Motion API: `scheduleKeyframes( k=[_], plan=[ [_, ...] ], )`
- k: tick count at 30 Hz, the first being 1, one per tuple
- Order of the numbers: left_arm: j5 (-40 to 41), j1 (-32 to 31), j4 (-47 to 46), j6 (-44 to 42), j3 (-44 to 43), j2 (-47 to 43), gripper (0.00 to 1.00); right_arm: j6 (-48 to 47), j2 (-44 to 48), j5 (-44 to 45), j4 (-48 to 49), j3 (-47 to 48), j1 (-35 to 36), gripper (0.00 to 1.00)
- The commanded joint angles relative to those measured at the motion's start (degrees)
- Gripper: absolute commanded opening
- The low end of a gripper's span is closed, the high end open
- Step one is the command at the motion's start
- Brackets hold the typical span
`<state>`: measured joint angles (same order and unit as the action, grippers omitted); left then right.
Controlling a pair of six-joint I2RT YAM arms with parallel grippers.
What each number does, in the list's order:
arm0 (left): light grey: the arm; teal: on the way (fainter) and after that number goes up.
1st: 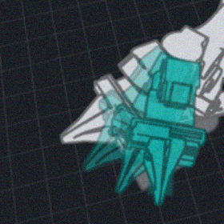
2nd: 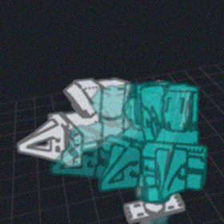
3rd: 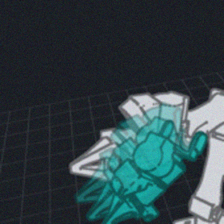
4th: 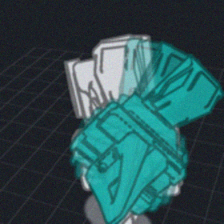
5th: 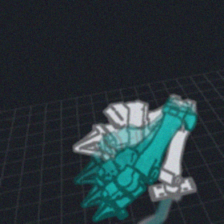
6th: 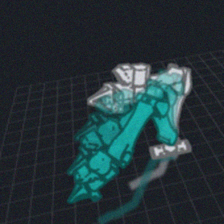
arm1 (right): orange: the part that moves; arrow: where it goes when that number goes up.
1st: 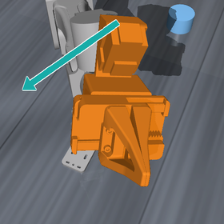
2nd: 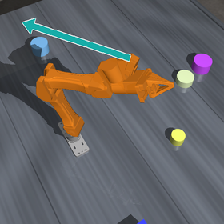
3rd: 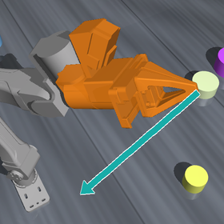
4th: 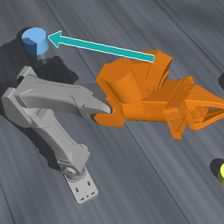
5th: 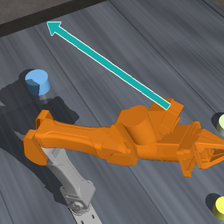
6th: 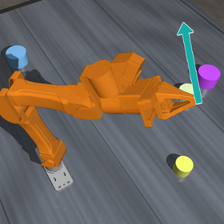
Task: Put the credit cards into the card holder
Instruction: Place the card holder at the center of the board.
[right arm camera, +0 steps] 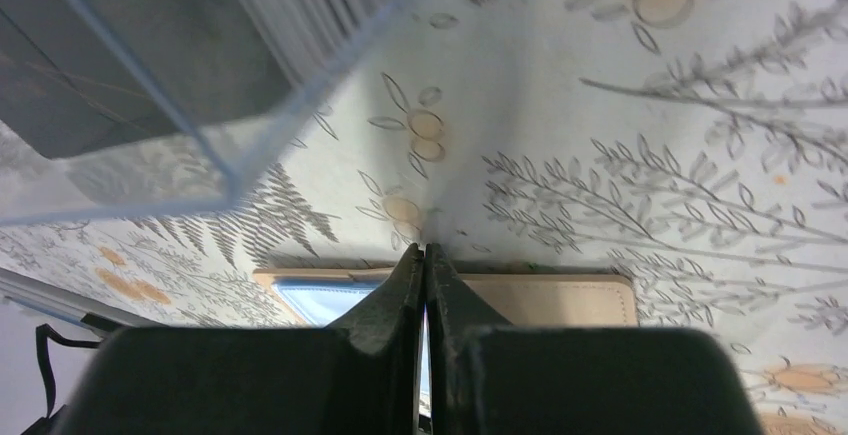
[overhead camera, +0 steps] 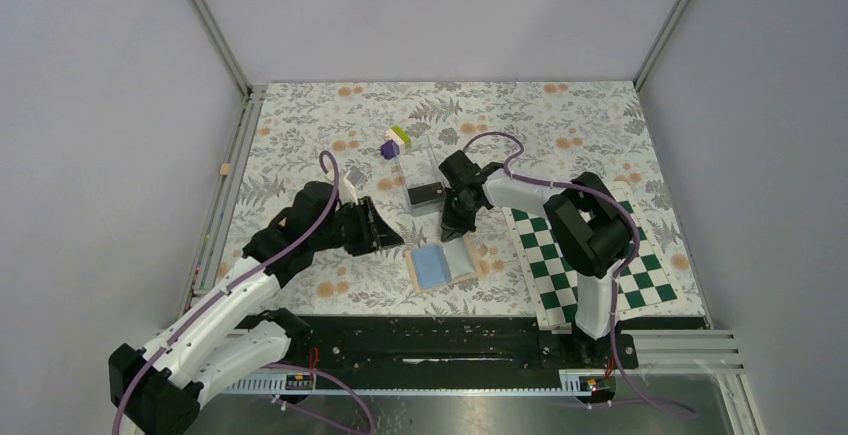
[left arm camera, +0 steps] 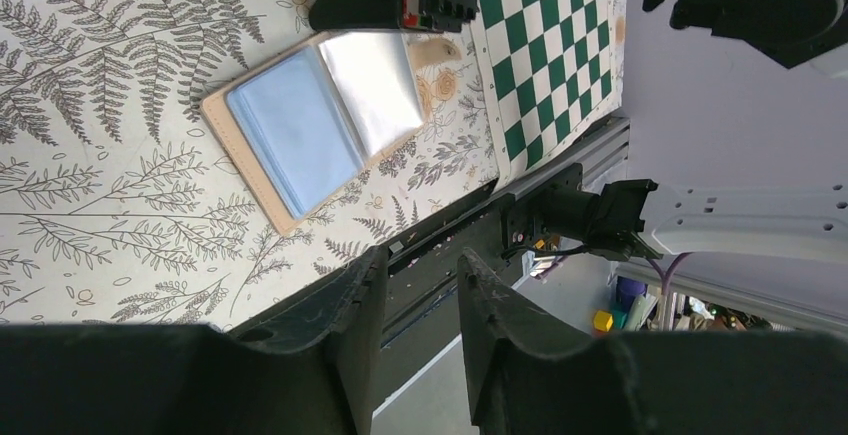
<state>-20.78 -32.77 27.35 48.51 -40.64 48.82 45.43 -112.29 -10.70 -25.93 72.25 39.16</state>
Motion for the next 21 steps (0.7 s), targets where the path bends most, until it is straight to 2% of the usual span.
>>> scheduleKeyframes(
  k=[1, 4, 9, 13, 17, 21],
  plan=[
    [-0.74, 0.97, -3.14, 0.26, -0.73, 0.85, 0.33, 1.59, 4.03, 1.01, -1.28, -4.86, -0.28, 0.05],
    [-1.01, 1.84, -4.77, -0.17, -1.41, 3.49, 0.34, 1.39, 5.65, 0.88, -0.18, -6.69, -0.35, 0.06],
    [-1.52, 6.18, -4.98, -3.45, -6.28, 11.47, 0.37, -0.83, 6.97, 0.51, -0.68, -3.92, -0.82, 0.13],
    [1.27, 9.54, -1.09, -9.43, -15.18, 23.37, 0.39, -1.62, 8.58, -1.16, -0.55, -2.04, -1.73, 0.21],
    [2.25, 11.77, -1.14, -12.66, -23.3, 34.81, 0.4, -0.78, 10.12, -4.48, 2.13, -2.36, -3.59, 0.29],
    [4.92, 12.66, 1.07, -15.18, -32.45, 46.29, 0.4, 2.09, 10.32, -8.75, 6.36, -3.54, -5.89, 0.42]
  ],
)
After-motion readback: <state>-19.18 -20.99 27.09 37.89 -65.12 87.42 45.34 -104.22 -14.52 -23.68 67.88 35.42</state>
